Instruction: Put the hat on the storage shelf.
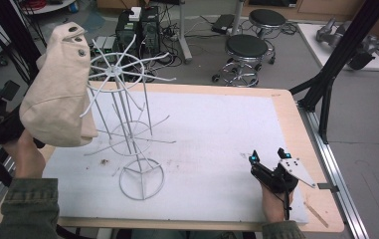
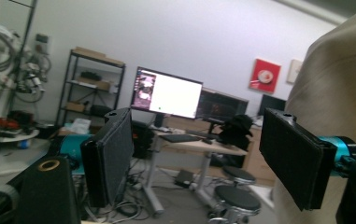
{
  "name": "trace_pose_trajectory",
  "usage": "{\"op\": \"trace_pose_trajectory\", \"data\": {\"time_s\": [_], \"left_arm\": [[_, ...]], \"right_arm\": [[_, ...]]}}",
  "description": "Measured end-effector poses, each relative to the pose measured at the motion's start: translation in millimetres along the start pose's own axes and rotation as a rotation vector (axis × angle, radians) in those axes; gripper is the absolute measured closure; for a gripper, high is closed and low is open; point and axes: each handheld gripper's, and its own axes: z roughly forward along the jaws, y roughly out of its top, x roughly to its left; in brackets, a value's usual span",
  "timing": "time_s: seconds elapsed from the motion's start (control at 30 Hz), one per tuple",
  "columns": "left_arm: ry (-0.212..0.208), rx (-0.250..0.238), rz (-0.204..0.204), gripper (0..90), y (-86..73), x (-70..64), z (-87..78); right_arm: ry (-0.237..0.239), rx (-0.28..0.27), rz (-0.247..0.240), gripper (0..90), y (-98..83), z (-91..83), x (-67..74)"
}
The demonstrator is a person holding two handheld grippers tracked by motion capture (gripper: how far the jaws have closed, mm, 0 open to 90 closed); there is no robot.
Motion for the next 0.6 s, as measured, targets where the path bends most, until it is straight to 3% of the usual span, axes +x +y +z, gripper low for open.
{"op": "trace_pose_trajectory", "data": {"time_s": [0.13, 0.2, 0.37, 0.6], "left_arm": [[0.024, 0.01, 0.013, 26.6, -2.9, 1.1, -3.5], [0.048, 0.028, 0.052, 27.2, -7.7, 1.0, -6.4], [0.069, 0.042, 0.096, 27.2, -16.9, 0.2, -9.7], [0.079, 0.068, 0.113, 29.6, -34.8, 1.5, -12.6]], "right_arm": [[0.001, -0.002, -0.006, 11.9, 0.1, -0.3, -0.2], [0.0, -0.002, -0.004, 11.9, 0.1, -0.2, -0.2], [-0.002, -0.001, -0.005, 11.9, 0.1, -0.2, 0.0], [-0.005, -0.001, -0.004, 11.9, 0.1, -0.5, -0.1]]}}
